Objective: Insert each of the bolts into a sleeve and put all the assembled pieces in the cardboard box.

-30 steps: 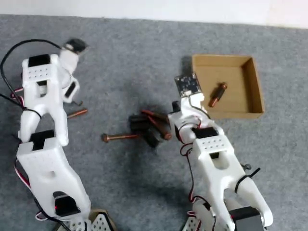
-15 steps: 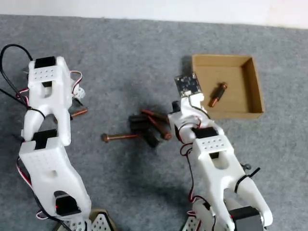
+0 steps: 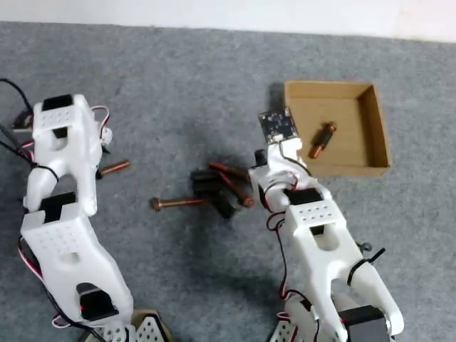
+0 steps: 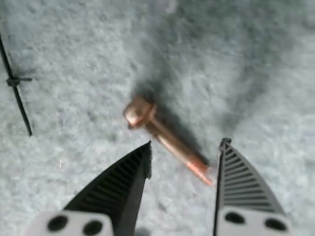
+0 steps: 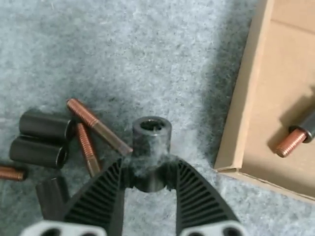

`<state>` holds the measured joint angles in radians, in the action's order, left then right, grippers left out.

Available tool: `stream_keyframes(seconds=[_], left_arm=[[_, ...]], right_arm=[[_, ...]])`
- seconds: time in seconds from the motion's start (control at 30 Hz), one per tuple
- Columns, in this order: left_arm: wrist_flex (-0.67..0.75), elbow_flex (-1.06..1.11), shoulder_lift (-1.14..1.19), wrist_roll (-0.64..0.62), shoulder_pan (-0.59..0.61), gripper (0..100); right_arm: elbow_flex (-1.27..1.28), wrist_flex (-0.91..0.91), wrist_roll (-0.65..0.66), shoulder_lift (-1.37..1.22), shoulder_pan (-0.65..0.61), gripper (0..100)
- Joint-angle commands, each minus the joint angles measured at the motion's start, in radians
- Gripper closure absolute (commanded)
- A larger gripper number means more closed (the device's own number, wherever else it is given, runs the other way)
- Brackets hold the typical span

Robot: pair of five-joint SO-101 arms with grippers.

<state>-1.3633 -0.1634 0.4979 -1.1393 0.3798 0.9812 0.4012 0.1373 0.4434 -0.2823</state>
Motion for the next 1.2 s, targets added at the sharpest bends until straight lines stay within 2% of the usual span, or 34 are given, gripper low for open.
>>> stream_keyframes(seconds=[0.0, 0.33, 0.6, 0.73, 0.8, 0.93, 1.1, 1.17], left_arm=[[0.061, 0.042, -0.010, -0.009, 0.018, 79], [0.293, 0.174, -0.010, -0.094, 0.044, 79], [0.295, 0.185, -0.010, -0.095, 0.044, 81], [0.298, 0.186, -0.010, -0.095, 0.053, 100], [0.301, 0.185, -0.010, -0.095, 0.058, 97], [0.302, 0.173, -0.015, -0.077, 0.056, 99], [0.299, 0.081, -0.027, 0.035, 0.062, 100], [0.245, 0.024, -0.062, 0.069, 0.061, 100]], right_arm=[[-0.016, -0.025, 0.011, 0.004, 0.005, 99.3], [-0.016, -0.025, 0.011, 0.004, 0.005, 99.3], [-0.016, -0.025, 0.011, 0.004, 0.005, 99.3], [-0.016, -0.025, 0.011, 0.004, 0.005, 99.3], [-0.016, -0.025, 0.011, 0.004, 0.005, 99.3], [-0.016, -0.025, 0.011, 0.004, 0.005, 99.3], [-0.016, -0.025, 0.011, 0.005, 0.005, 99.3], [-0.016, -0.025, 0.011, 0.010, 0.005, 99.3]])
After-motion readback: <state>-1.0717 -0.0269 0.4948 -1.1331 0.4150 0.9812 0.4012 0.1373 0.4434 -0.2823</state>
